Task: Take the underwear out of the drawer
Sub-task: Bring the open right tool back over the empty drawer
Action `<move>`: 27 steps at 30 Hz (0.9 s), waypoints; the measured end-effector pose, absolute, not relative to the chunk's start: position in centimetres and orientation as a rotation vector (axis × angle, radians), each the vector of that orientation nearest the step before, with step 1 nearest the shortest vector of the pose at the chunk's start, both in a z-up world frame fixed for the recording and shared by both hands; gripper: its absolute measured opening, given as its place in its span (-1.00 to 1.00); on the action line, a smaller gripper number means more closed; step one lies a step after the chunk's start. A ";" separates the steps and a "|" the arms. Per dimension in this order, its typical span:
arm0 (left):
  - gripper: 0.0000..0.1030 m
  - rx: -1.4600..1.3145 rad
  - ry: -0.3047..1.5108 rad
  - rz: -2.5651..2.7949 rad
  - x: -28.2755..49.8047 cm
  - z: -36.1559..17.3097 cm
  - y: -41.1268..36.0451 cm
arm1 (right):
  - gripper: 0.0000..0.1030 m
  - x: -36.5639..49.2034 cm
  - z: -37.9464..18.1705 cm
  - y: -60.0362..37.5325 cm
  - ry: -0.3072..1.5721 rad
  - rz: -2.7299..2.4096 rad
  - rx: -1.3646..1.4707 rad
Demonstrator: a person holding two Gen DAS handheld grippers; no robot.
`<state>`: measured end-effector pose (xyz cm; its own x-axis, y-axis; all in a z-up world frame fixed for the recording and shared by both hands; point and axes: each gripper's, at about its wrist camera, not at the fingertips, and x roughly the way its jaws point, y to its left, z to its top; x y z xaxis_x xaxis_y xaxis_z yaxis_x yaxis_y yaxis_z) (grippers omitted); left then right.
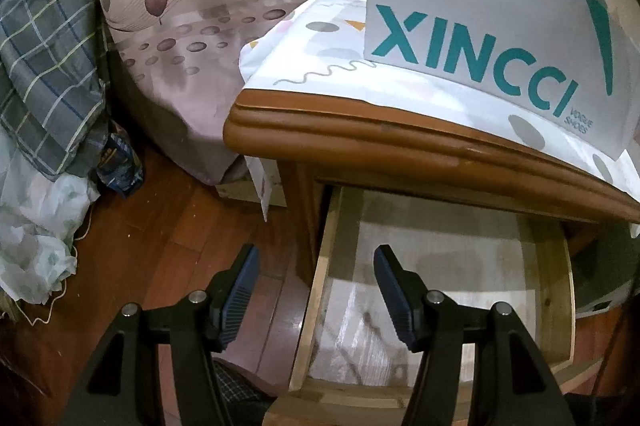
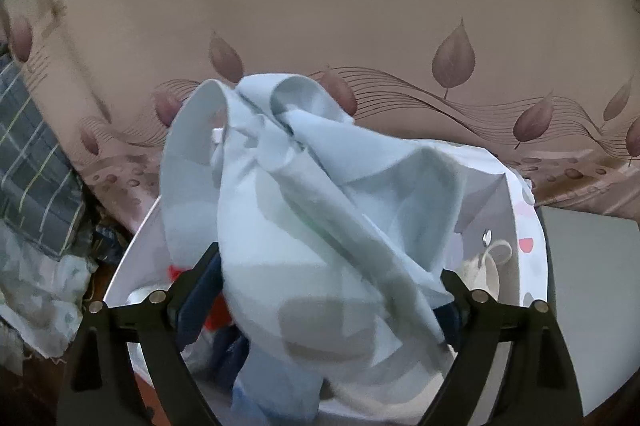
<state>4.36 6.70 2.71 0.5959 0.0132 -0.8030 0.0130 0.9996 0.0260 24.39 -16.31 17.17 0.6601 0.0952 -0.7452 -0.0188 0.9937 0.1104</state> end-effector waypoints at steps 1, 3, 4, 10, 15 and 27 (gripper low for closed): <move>0.18 0.035 0.931 0.000 4.3 2.7 6.6 | 0.72 23.8 17.4 -16.1 0.842 0.065 0.082; 0.18 0.042 0.930 -0.005 4.2 2.6 6.4 | 0.80 22.5 18.0 -15.9 0.825 0.069 0.064; 0.18 0.043 0.930 -0.007 4.2 2.6 6.3 | 0.84 21.5 18.5 -15.9 0.813 0.076 0.065; 0.18 0.068 0.934 -0.010 4.0 2.3 5.6 | 0.94 16.3 20.3 -17.2 0.740 0.090 0.073; 0.18 0.078 0.919 -0.026 3.4 2.6 5.3 | 0.98 10.6 19.1 -18.7 0.686 0.096 0.111; 0.18 0.115 0.929 -0.041 1.8 2.1 3.9 | 0.98 1.3 3.2 -18.5 0.801 0.009 0.067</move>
<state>1.77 3.89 2.14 0.5980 0.0148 -0.8014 0.0849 0.9930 0.0817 1.27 -18.55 3.18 0.6963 0.0338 -0.7170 0.0170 0.9978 0.0635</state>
